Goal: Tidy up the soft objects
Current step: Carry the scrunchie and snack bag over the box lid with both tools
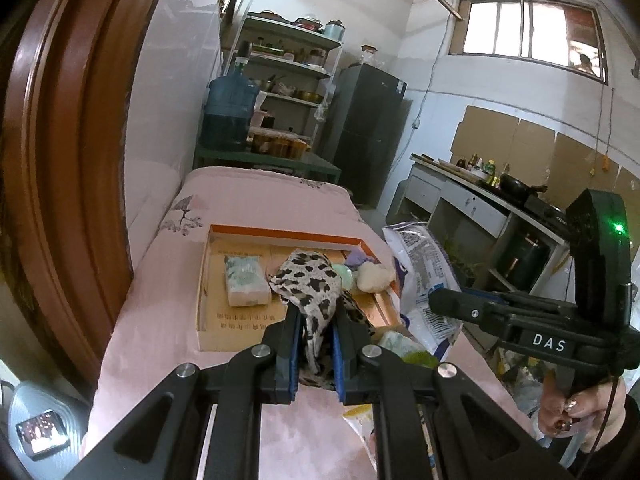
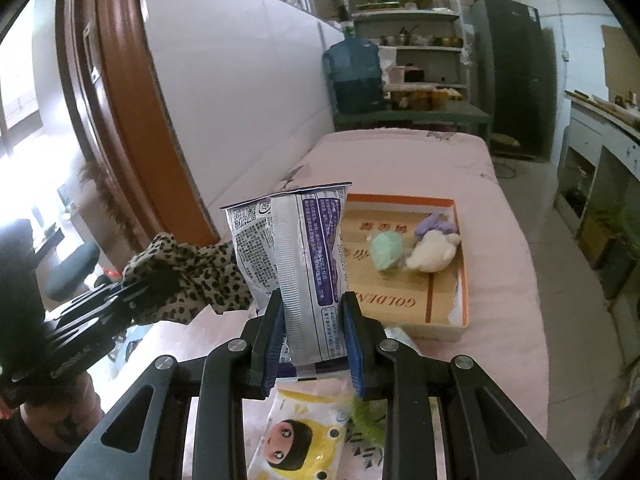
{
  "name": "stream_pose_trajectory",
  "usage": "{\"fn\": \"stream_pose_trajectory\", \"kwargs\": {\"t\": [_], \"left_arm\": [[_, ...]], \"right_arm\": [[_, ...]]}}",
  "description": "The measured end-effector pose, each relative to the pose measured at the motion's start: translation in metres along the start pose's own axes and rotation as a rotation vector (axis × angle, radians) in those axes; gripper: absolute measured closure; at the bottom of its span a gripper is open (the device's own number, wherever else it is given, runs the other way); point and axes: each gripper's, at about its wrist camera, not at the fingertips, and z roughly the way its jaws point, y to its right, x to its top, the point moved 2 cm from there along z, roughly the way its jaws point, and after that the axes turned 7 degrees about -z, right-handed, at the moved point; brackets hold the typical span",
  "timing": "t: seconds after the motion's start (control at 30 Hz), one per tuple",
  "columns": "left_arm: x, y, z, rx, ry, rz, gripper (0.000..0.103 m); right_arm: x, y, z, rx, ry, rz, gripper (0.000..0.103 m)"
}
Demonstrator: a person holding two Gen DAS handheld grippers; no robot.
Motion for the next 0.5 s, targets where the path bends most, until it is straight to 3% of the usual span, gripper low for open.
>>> {"fn": "stream_pose_trajectory", "kwargs": {"t": [0.5], "left_arm": [[0.029, 0.009, 0.032, 0.07, 0.01, 0.028, 0.09]], "right_arm": [[0.017, 0.018, 0.008, -0.02, 0.024, 0.024, 0.074]]}}
